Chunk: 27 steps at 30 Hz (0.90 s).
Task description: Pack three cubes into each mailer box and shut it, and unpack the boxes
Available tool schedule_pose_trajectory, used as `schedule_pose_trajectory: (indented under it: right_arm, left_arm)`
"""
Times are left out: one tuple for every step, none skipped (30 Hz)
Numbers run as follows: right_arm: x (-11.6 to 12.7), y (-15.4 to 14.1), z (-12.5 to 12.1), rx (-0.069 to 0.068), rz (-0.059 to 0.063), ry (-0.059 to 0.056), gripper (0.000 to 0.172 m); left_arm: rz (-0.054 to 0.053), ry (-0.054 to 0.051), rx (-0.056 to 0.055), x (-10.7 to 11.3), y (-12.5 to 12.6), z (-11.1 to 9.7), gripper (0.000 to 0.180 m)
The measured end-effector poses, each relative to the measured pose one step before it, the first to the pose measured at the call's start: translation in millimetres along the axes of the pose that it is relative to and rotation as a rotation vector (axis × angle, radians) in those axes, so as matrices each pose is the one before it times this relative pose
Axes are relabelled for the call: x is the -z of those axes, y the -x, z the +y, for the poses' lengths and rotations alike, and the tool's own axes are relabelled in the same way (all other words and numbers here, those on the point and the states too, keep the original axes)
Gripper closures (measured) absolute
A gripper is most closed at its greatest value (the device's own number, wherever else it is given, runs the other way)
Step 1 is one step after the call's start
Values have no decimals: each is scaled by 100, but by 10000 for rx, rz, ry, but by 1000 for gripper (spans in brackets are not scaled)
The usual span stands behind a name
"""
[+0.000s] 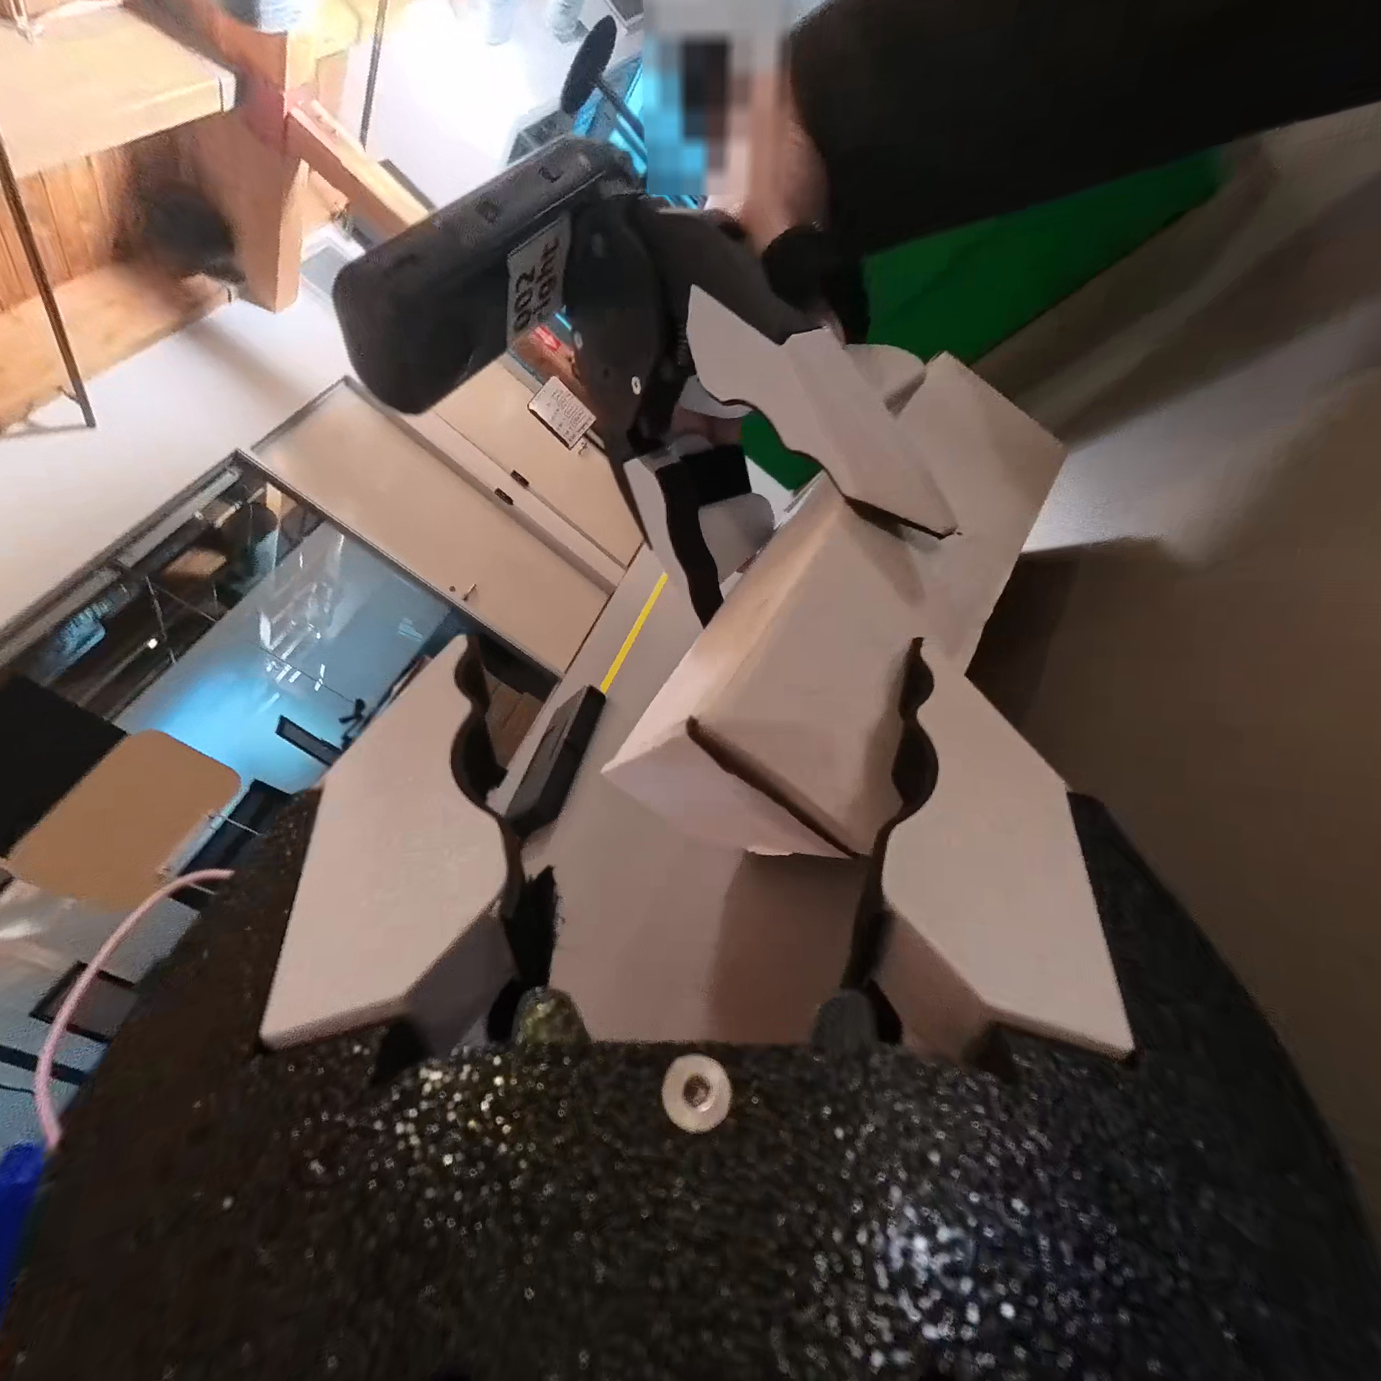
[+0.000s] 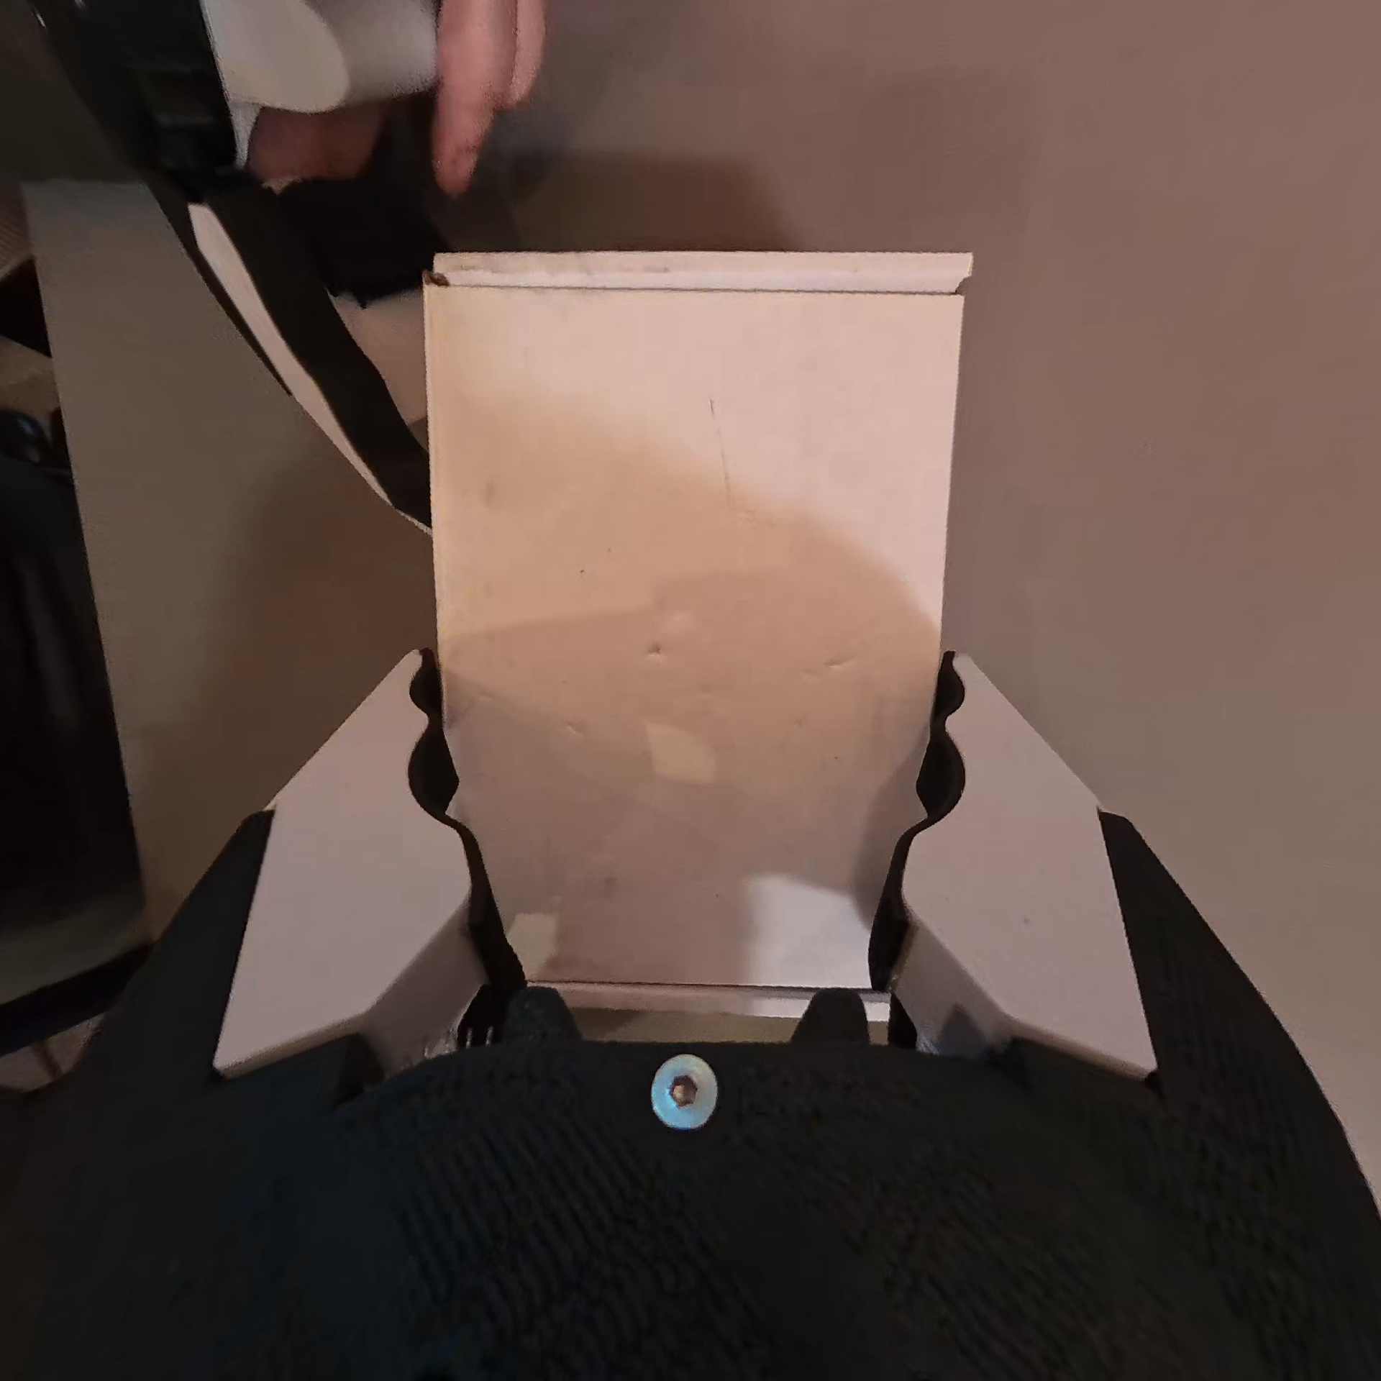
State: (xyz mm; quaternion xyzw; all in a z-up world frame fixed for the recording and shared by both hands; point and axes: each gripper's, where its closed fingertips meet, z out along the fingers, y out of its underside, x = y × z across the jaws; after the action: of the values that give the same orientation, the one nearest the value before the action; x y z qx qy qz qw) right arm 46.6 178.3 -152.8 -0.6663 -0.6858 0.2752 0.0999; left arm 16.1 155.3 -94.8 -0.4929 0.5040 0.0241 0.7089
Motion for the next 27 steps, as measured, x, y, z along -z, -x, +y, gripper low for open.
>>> schedule_pose_trajectory:
  right_arm:
    - [44, 96, 54, 59, -101, 18, 44]
    - [79, 91, 36, 64, -102, -39, 44]
    - [170, 88, -3, 3, -130, -121, 44]
    - [239, 96, -12, -91, -156, -181, 45]
    - [285, 73, -3, -157, -168, -210, 44]
    - [280, 85, -34, -165, -180, -220, 44]
    - [230, 142, -45, -165, -198, -186, 44]
    - [133, 269, -32, -168, -249, -125, 44]
    - [21, 528, -24, -166, -372, -60, 44]
    - [-130, 825, -7, -164, -532, 11, 44]
    - [-269, 922, -12, -141, -593, 50, 44]
    - [-353, 743, -44, -88, -483, 73, 44]
    - [-346, 473, -82, -47, -295, 96, 44]
    - [-301, 203, -102, 12, -105, 103, 44]
    - [-232, 29, -152, 79, 39, 66, 44]
    - [-132, -88, -120, 181, 151, 55, 44]
    - [19, -346, -232, 274, 368, -51, 44]
    - [208, -628, -391, 319, 579, -118, 44]
    - [360, -809, -516, 286, 734, -142, 44]
    - [534, -971, -758, 384, 882, -267, 46]
    - [662, -861, -1019, 573, 879, -410, 46]
    - [674, -511, -1132, 629, 697, -471, 50]
    - [603, -133, -1079, 558, 480, -411, 55]
    - [464, 114, -861, 494, 320, -240, 60]
    - [290, 292, -608, 484, 204, -58, 63]
    - [137, 292, -430, 531, 205, 66, 68]
    - [58, 198, -540, 566, 273, 5, 69]
  left_arm:
    - [62, -22, -302, 42, -135, -243, 71]
    - [38, -47, -341, 149, -109, -213, 72]
    - [42, -84, -380, 249, -136, -197, 72]
    - [95, -88, -352, 272, -185, -125, 72]
    - [152, -71, -204, 248, -212, -57, 72]
    - [172, -13, -35, 136, -205, 55, 70]
    - [112, 52, 130, -49, -138, 146, 67]
    - [74, 135, 136, -211, -137, 243, 64]
    - [69, 200, -41, -283, -227, 311, 62]
    - [17, 195, -204, -280, -237, 285, 61]
    - [83, 60, -198, -201, -372, 30, 61]
    - [83, -65, -75, -110, -328, -201, 61]
    - [0, -107, 43, -55, -131, -312, 63]
    - [0, -141, 92, 16, -33, -378, 68]
    - [-25, -125, 105, 58, 61, -336, 77]
    - [-251, 12, 30, 106, 440, -42, 92]
    - [-198, 243, -216, 115, 428, 396, 100]
    - [-149, 444, -236, -31, 333, 753, 102]
    - [-150, 534, -143, -134, 349, 937, 102]
    - [49, 419, 137, -158, 100, 722, 103]
    - [55, 407, 486, -190, 171, 639, 105]
    - [36, 330, 631, -170, 314, 455, 105]
    - [88, 323, 654, -139, 287, 400, 106]
    - [88, 301, 673, -103, 287, 359, 105]
    - [65, 316, 669, -92, 307, 414, 106]
    - [24, 299, 648, -77, 336, 418, 106]
    - [-80, 248, 604, -53, 452, 379, 106]
